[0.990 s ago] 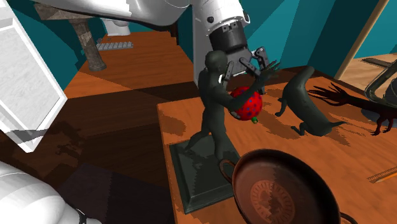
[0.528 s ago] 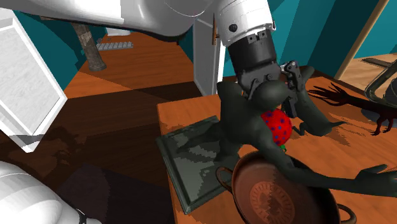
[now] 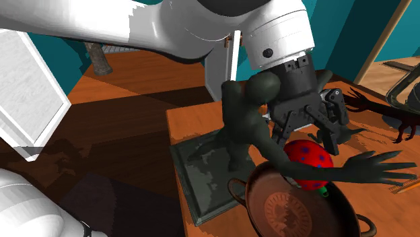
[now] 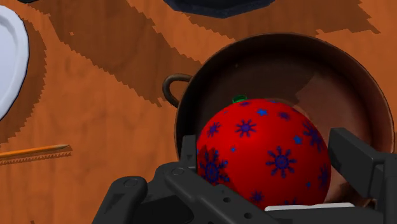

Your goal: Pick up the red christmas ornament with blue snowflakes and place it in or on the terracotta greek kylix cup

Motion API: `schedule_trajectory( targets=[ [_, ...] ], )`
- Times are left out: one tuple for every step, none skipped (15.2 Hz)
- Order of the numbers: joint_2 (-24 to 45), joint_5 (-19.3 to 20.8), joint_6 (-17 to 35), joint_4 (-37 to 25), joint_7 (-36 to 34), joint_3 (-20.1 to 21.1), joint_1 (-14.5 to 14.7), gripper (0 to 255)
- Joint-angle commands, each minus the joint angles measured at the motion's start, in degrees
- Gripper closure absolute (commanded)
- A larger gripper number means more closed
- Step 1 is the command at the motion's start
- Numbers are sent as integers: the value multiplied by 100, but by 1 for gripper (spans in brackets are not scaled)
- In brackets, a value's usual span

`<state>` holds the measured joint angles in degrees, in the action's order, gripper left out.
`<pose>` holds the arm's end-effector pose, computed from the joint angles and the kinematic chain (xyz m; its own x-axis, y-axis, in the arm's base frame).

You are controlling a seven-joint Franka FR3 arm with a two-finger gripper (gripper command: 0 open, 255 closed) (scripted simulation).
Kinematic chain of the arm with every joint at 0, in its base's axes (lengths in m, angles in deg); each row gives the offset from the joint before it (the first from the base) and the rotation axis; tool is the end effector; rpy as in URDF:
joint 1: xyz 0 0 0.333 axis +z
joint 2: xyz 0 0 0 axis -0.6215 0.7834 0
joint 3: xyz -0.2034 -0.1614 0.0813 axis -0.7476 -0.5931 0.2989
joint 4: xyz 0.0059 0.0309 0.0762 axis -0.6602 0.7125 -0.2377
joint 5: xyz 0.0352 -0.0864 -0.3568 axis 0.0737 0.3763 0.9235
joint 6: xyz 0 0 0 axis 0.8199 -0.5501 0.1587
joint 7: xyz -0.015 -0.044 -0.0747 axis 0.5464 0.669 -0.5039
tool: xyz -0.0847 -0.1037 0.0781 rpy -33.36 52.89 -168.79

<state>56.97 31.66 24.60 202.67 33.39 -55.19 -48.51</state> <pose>0.2280 -0.4593 0.4996 0.7971 0.3229 -0.5102 0.4954 -0.8329 0.2469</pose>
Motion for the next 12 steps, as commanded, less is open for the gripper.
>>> schedule_trajectory(
  targets=[
    [-19,42,112,156,-76,-23,-19,255],
    [-15,57,174,224,-115,-36,-25,255],
    [-9,72,236,290,-153,-50,-30,255],
    [-1,86,299,355,-192,-65,-35,255],
    [8,100,362,418,-229,-79,-41,255],
    [19,114,427,481,-267,-93,-49,255],
    [32,127,491,543,-303,-106,-56,255],
    [46,141,559,606,-342,-122,-62,255],
    [46,141,559,606,-342,-122,-62,255],
    [45,143,557,605,-343,-128,-55,255],
    [45,142,558,605,-343,-126,-58,255],
    [46,142,558,605,-343,-125,-59,255]
  ],
)
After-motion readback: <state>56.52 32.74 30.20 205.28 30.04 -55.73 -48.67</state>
